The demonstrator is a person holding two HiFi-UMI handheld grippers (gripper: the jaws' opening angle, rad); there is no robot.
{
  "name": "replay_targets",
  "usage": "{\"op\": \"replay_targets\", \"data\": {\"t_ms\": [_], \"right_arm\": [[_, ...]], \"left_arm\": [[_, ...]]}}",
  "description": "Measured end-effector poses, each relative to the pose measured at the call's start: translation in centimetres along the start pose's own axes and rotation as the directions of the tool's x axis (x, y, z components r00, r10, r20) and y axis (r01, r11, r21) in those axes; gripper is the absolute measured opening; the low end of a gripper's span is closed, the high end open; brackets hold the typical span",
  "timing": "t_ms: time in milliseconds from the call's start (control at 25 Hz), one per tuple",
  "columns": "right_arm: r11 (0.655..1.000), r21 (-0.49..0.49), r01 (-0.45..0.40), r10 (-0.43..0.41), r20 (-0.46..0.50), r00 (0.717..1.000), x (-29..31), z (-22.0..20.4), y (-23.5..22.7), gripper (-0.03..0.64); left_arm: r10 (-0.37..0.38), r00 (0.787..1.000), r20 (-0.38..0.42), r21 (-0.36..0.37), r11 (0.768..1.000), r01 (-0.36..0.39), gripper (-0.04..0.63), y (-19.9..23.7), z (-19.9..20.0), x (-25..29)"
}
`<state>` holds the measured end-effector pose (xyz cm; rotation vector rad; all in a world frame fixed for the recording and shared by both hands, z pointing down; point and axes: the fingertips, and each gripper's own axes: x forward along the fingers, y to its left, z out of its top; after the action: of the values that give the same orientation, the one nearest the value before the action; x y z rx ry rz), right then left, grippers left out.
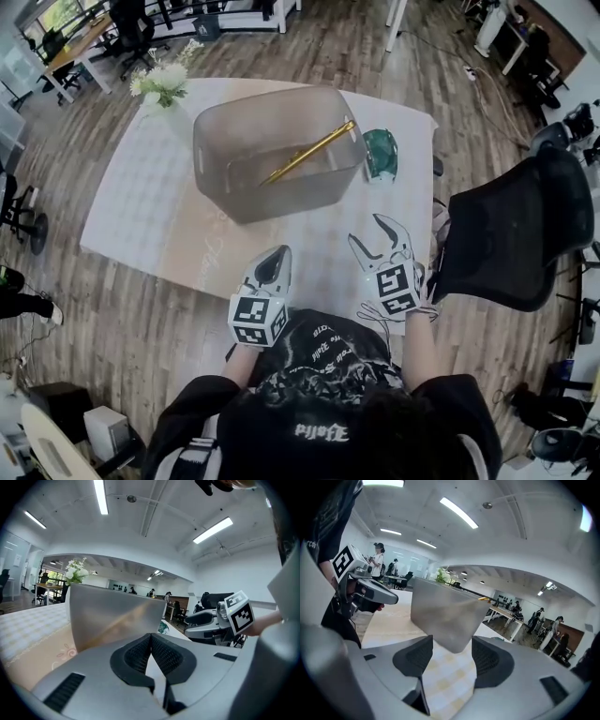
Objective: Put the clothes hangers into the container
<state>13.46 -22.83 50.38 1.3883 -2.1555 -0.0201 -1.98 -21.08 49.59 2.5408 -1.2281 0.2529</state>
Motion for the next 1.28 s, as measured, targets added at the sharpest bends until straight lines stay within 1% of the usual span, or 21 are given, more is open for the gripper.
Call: {"op": "replay_targets", "data": {"t_ms": [160,360,640,760,840,880,920,1000,1080,1160,1280], "right_arm": [[0.994,0.108,0.008,-0.009,0.002,1.000,-0.3,-1.6,1.3,0.267],[0.986,0.165,-0.023,0.022,0.008,1.000,-0.2,-2.2,2.7,0.262],[0.977,0.211,-0.033,0.020,0.066,0.998,-1.0,-1.1,2.6,0.161],[0.964,0.264,-0.030,0.004,0.101,0.995,-1.2,-0.4,2.2,0.105],[0.952,0.306,-0.019,-0.020,0.125,0.992,-1.4,0.0,1.6,0.047],[0.947,0.321,-0.018,-0.026,0.132,0.991,-1.5,0.2,1.3,0.029],[0.943,0.332,-0.023,-0.024,0.137,0.990,-1.5,0.3,1.2,0.015],[0.934,0.352,-0.058,0.006,0.146,0.989,-1.4,0.5,1.3,0.011],[0.916,0.384,-0.117,0.054,0.171,0.984,-1.4,0.7,1.8,0.011],[0.897,0.413,-0.156,0.079,0.198,0.977,-1.4,1.1,2.2,0.011],[0.892,0.424,-0.156,0.072,0.207,0.976,-1.4,1.3,2.2,0.009]], "left_arm": [[-0.003,1.000,-0.002,0.008,1.000,0.003,0.020,-0.3,0.2,0.4],[0.005,1.000,-0.004,0.002,1.000,-0.005,0.020,0.0,0.0,0.4],[-0.013,1.000,0.002,-0.017,1.000,0.013,0.020,-0.3,-0.2,0.2],[-0.014,1.000,0.003,-0.023,1.000,0.014,0.020,-0.1,-0.1,0.2],[-0.011,1.000,0.005,-0.028,1.000,0.011,0.020,0.1,-0.2,0.1],[-0.012,1.000,0.006,-0.031,0.999,0.012,0.020,0.1,-0.2,0.2],[-0.014,1.000,0.007,-0.033,0.999,0.014,0.020,0.1,-0.2,0.2],[-0.018,1.000,0.012,-0.038,0.999,0.019,0.020,0.1,-0.3,0.3],[-0.016,1.000,0.016,-0.043,0.999,0.017,0.020,0.2,-0.3,0.2],[-0.013,1.000,0.017,-0.044,0.999,0.014,0.020,0.4,-0.2,0.1],[-0.013,1.000,0.016,-0.044,0.999,0.014,0.020,0.5,-0.2,-0.1]]}}
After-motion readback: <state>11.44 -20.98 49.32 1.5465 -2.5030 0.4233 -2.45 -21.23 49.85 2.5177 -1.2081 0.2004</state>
